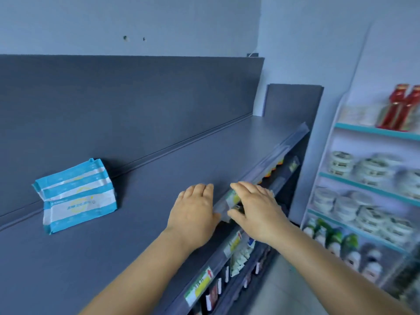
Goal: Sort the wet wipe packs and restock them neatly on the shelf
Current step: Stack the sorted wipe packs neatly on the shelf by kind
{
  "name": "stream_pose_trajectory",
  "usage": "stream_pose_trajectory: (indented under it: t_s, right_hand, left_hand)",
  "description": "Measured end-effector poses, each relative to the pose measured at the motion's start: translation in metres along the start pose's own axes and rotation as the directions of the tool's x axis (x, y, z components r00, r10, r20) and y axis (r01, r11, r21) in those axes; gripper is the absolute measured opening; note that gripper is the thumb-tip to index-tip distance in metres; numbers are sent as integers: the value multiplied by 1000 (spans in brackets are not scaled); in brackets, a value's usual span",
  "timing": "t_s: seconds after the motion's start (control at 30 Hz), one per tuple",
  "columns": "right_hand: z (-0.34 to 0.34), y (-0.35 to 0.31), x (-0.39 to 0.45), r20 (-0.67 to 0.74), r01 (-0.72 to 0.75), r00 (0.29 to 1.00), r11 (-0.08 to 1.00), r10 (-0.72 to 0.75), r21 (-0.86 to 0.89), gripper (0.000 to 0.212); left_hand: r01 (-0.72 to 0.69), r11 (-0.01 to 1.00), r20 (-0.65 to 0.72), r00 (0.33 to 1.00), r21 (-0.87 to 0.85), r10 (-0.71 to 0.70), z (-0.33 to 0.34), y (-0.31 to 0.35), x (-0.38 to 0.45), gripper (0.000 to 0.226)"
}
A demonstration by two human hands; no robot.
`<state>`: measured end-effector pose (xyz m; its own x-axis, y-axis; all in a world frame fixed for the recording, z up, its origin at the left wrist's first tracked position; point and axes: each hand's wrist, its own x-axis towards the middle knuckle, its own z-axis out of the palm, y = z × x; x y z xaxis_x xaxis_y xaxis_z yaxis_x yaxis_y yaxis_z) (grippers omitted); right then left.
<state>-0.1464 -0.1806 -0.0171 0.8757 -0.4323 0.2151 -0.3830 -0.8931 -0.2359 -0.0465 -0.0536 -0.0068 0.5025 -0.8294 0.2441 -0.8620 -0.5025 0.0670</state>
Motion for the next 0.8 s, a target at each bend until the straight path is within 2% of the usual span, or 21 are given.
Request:
stream_pose_trajectory:
  t_s: [0.23, 0.37, 0.57, 0.8]
  right_hand:
    - [-17, 90, -78, -19, -214, 977, 976, 214, -29, 66]
    - [-23, 146, -128, -7, -339, 941, 940, 339, -37, 63]
    - [-31, 239, -209, 14, -507, 862, 862, 507, -24, 64]
    - [-33, 340, -298, 49, -664, 746, 748, 664, -12, 62]
  left_hand:
    - [-212, 974, 39, 976, -80, 215, 35, 101, 11, 66]
    - [-263, 951, 104, 954, -163, 282, 65, 172, 13, 66]
    - [-313, 911, 183, 912, -270, 368, 108, 296, 14, 66]
    - [-397, 846, 235, 838, -357, 492, 148, 424, 11, 55]
